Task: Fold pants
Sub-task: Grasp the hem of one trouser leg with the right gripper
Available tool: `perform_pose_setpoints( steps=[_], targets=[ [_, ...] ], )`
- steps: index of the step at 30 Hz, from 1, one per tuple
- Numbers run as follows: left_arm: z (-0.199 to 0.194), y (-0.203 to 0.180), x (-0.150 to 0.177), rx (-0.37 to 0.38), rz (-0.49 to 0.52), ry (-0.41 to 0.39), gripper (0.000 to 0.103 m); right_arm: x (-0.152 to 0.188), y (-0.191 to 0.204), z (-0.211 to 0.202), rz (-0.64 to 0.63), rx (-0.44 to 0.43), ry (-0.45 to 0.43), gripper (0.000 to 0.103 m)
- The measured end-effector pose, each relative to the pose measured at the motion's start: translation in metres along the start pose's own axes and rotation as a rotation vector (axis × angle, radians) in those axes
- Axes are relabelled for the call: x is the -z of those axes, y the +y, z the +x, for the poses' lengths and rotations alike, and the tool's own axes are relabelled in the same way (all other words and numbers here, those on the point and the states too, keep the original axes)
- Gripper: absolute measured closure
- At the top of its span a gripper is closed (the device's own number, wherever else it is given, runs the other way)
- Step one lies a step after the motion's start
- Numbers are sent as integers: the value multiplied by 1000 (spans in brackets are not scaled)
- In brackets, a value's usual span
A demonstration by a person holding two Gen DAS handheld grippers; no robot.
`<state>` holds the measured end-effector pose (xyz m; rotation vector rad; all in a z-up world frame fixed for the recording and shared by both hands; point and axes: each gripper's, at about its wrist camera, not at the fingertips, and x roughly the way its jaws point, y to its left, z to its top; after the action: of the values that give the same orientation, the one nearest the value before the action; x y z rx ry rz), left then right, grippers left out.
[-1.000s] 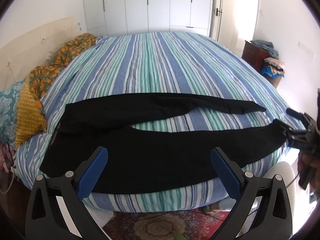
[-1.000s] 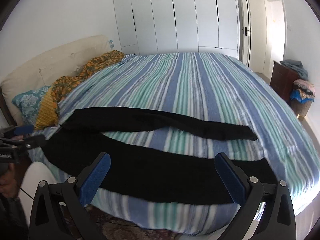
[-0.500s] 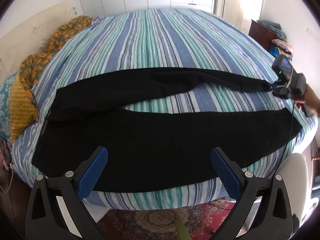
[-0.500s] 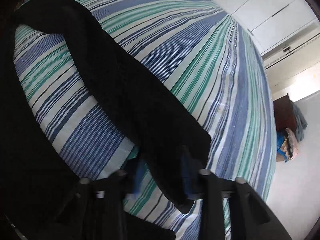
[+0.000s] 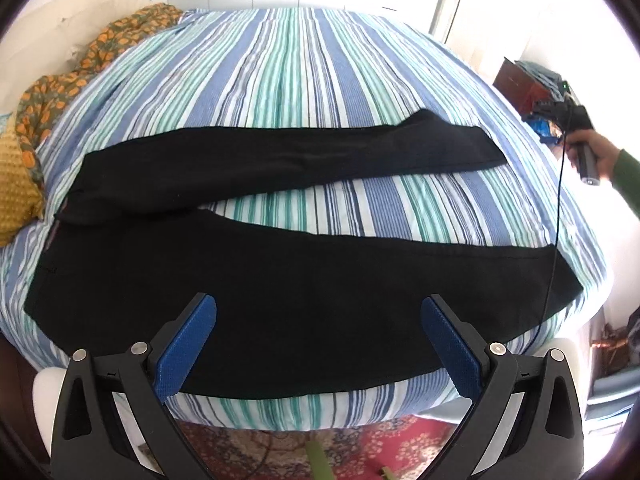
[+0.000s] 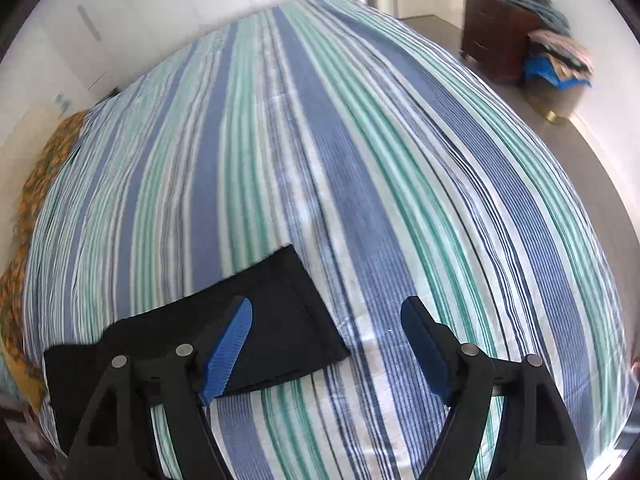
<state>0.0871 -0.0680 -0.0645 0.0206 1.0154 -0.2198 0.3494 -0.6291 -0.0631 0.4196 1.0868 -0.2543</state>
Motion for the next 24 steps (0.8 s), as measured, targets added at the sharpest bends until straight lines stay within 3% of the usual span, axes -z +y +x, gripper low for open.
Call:
perform_pose_setpoints(
  steps=[5, 7, 9, 12, 14, 15, 16, 20, 22, 24],
  targets=[
    [22, 0, 12, -24, 14, 71, 1, 45, -60, 36, 182, -136, 8, 28],
    [26, -2, 15, -23, 14, 96, 1, 61, -71, 59, 266, -234, 38, 37],
    [27, -1, 18, -28, 10, 99, 1, 75, -71, 76, 322, -299, 38, 40],
    [29, 2, 20, -44, 8, 100, 1, 80, -58, 98, 351, -326, 16, 42],
    [33, 5, 21, -61, 7, 109, 1, 77, -47, 110, 368, -344, 9, 57],
    [35, 8, 21, -69, 4, 114, 1, 75, -42, 111, 362, -347, 16, 77],
    [36, 11, 21, -75, -1, 116, 1, 73, -35, 108, 332, -333, 17, 81],
    [40, 30, 21, -88, -33, 102, 1, 72, -31, 52, 222, -320, -67, 83],
    [49, 42, 18, -89, -52, 116, 1, 87, -42, 30, 176, -245, -82, 82],
    [57, 55, 11, -94, -55, 120, 1, 106, -38, 32, 60, -99, -45, 78]
  ],
)
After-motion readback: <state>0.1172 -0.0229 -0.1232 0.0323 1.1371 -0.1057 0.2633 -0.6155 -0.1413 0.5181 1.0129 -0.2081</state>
